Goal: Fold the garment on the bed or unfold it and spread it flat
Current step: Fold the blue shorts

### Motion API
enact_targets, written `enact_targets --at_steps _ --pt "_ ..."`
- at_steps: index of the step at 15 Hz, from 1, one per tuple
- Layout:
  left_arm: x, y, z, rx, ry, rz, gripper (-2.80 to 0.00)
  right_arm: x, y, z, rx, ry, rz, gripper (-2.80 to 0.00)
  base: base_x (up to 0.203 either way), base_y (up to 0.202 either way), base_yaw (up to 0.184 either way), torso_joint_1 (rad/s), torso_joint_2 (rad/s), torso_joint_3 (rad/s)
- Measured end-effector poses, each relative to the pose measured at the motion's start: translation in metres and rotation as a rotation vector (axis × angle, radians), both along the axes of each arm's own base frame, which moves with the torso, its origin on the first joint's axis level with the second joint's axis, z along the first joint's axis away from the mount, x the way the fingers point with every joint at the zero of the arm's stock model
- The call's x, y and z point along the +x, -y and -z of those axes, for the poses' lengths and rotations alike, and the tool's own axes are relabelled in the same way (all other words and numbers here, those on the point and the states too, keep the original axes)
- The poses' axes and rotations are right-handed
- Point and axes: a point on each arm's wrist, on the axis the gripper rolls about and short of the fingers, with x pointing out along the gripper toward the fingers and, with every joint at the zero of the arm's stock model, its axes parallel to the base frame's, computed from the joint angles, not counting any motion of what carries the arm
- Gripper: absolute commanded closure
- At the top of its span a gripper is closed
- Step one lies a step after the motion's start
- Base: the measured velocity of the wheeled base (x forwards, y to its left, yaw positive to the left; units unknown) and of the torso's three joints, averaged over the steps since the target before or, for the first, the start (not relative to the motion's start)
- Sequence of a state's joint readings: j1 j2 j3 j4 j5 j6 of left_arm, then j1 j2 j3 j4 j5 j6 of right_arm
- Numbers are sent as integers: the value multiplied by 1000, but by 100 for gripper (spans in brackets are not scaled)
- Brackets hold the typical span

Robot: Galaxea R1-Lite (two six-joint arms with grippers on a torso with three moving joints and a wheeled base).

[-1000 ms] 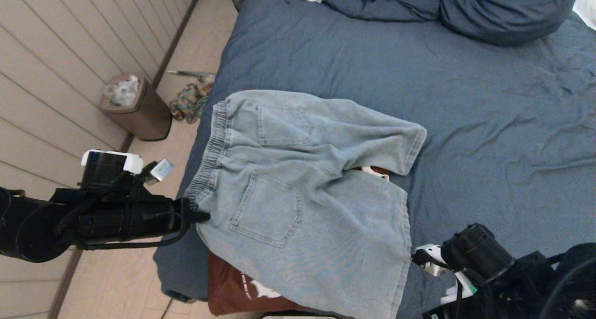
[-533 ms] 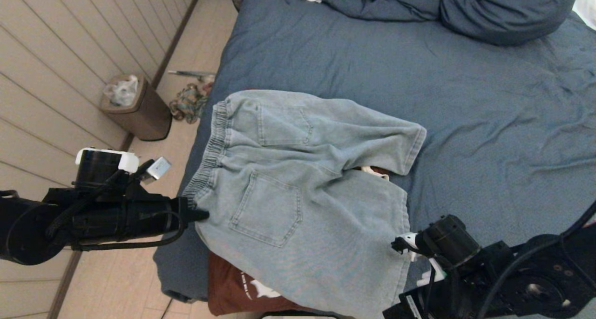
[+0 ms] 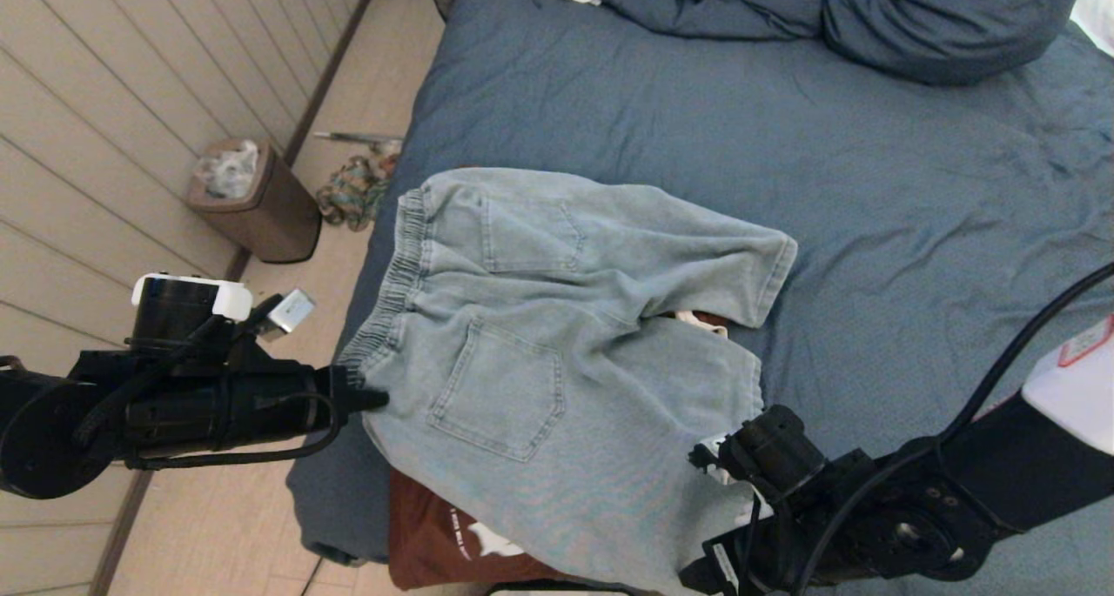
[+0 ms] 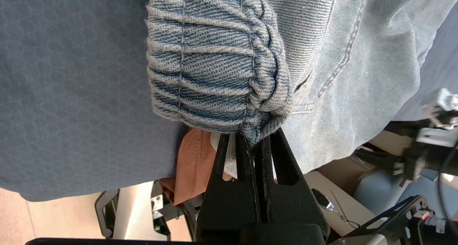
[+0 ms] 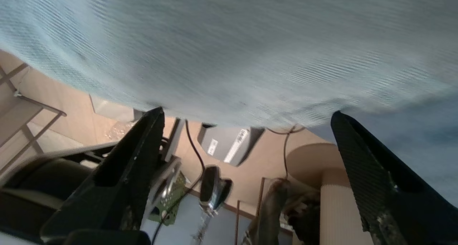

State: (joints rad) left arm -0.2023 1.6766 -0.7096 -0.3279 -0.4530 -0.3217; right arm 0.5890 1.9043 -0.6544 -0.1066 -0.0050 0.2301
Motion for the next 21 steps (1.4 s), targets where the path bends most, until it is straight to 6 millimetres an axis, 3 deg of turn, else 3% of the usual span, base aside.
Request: enact_targets --at_steps 5,10,11,16,21 --pt "1 0 0 0 2 1 0 -2 -7 17 -8 -27 -9 -280 0 0 0 0 0 0" --pt "1 0 0 -1 0 1 0 7 -11 18 75 55 16 -280 0 0 0 0 0 0" --pt "0 0 0 -1 1 2 0 10 -10 18 96 78 29 0 0 0 0 0 0 0" --pt "0 0 1 -1 -1 2 0 9 -10 24 94 94 33 0 0 0 0 0 0 0" --pt "0 0 2 2 -6 2 0 -5 -6 28 77 73 3 0 0 0 0 0 0 0"
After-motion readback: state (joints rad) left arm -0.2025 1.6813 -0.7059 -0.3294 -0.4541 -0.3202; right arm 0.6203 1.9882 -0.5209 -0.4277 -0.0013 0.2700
